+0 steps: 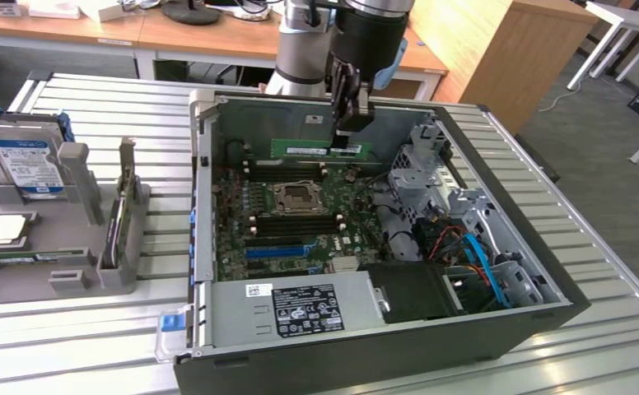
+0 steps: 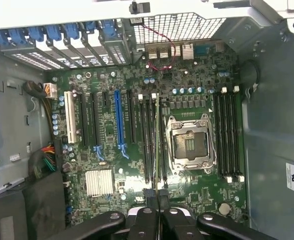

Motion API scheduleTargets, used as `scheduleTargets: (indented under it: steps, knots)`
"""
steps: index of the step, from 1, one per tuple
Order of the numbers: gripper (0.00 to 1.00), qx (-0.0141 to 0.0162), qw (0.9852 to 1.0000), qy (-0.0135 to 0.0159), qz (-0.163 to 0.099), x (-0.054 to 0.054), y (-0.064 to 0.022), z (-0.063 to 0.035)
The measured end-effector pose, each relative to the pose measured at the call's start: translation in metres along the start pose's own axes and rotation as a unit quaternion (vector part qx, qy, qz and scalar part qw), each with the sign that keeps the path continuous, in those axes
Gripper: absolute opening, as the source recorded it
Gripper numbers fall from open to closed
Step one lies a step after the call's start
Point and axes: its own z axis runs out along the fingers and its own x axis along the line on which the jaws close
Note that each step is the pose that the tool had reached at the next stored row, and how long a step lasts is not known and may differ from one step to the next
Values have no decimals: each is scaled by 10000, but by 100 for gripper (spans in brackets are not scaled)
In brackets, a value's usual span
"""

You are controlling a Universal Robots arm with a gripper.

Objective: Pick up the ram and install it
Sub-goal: 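Pick up the ram and move it above insertion slot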

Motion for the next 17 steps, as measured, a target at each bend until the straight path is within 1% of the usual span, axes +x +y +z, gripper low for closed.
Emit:
scheduleTargets:
  steps: [7, 17]
  knots:
    - [12, -4, 10000, 0, -38, 2, 0, 2]
    - [12, -4, 10000, 0, -40, 4, 1, 91]
